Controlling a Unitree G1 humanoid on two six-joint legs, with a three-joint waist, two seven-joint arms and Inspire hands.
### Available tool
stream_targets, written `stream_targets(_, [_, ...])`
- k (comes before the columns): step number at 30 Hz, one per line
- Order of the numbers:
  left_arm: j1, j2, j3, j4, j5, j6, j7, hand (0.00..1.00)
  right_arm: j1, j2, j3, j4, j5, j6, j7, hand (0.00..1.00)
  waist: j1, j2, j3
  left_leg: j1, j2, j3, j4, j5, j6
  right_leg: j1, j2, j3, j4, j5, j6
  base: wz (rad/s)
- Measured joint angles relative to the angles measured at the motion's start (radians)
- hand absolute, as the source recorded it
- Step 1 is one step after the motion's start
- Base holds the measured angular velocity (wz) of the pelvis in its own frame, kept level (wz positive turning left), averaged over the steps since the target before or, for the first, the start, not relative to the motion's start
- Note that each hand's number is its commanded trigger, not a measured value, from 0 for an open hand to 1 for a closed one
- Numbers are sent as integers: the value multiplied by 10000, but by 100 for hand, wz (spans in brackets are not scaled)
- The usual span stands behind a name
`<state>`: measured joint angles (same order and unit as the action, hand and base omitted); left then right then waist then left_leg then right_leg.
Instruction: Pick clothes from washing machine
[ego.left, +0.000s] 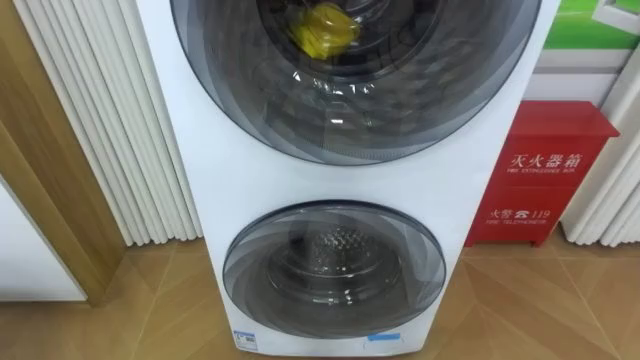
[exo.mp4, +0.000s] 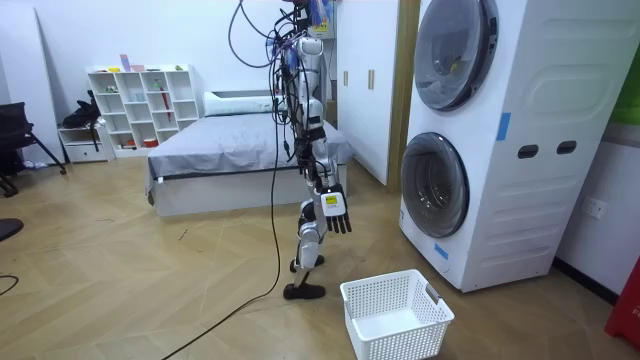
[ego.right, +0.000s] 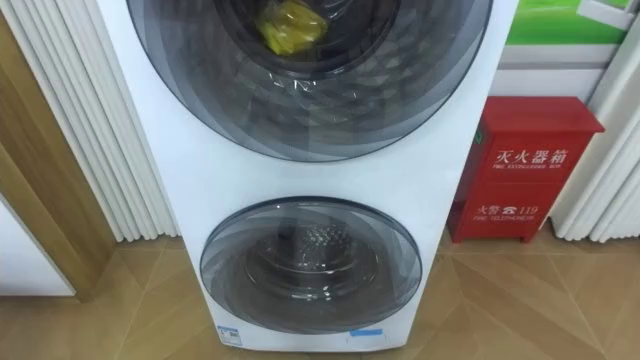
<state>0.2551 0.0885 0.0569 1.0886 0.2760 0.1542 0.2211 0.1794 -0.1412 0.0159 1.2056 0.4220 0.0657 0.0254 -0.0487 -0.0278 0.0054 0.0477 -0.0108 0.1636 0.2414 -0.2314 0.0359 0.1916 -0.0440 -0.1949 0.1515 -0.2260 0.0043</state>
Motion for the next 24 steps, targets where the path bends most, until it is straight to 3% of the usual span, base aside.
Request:
stream_targets(7, [6, 0, -1, 3, -10, 2, -16, 0, -3, -2, 2, -1, 4, 2, 0, 0, 11, 33, -12, 0, -2, -10, -22, -1, 0, 4, 5, 22, -1, 0, 0, 0])
stream_targets(9, [18, 1, -2, -6, -14, 2, -91, 0, 1, -3, 3, -2, 7, -1, 1, 0, -12, -11, 17, 4, -5, -10, -1, -1, -1, 1, 4, 21, -1, 0, 0, 0])
stream_targets(10, [15, 1, -4, -6, -13, 1, -110, 0, 0, -4, 1, -2, 4, -3, 0, 0, -11, 39, -9, -7, -3, -11, 2, -1, -1, -10, 5, 20, -1, 0, 0, 0])
stream_targets(12, [16, 3, -6, -5, -21, 1, -114, 0, -3, -5, -4, 1, 16, -4, 0, 0, -12, 29, -2, -6, -3, -15, -17, -1, -1, -11, 4, 1, -1, 0, 0, 0])
stream_targets(13, [6, 4, -14, -7, -72, -2, -124, 0, -9, -6, 3, 2, 49, 0, -6, 0, -11, -45, 40, -1, -7, -19, -24, -1, -1, -6, -1, -16, -1, 0, 0, 0])
stream_targets(15, [-12, 3, -16, -6, -90, -5, -152, 0, -27, -5, 5, 3, 85, 0, -16, 0, 0, 0, 9, 3, -11, -20, -17, -1, 0, 0, -4, -36, 0, 0, 0, 0])
stream_targets(16, [-12, 4, -16, -7, -93, -13, -154, 0, -30, -5, 7, 4, 104, 6, -21, 0, 7, -63, 44, 4, -11, -19, 0, 0, 0, 3, -3, -35, 1, 0, 0, 0])
stream_targets(17, [-18, 5, -12, -10, -89, -16, -163, 0, -93, -5, 9, -8, 108, 9, -19, 0, 18, -42, 28, 2, -10, -19, 12, 0, 0, 4, -1, -43, 4, 0, 0, 0])
stream_targets(20, [-144, 20, 34, -8, -97, -16, -223, 0, -257, -33, -61, 21, 24, 203, -19, 0, 14, -100, 42, -4, -15, -19, 40, -1, 1, 5, 1, -18, 5, 0, 0, 0])
stream_targets(22, [-194, 33, 225, -68, -101, -37, -363, 0, -393, -43, -278, -183, -190, 388, -76, 0, 20, -162, -6, -6, -18, -16, 53, -1, 1, 10, 1, -28, 15, 0, 0, -2])
stream_targets(24, [-204, 47, 342, -64, -90, -125, -376, 0, -562, -86, -487, -921, -467, 624, -277, 0, 42, -159, 22, -10, -12, 0, 78, 0, 2, -6, -4, -34, 35, 0, 0, -6])
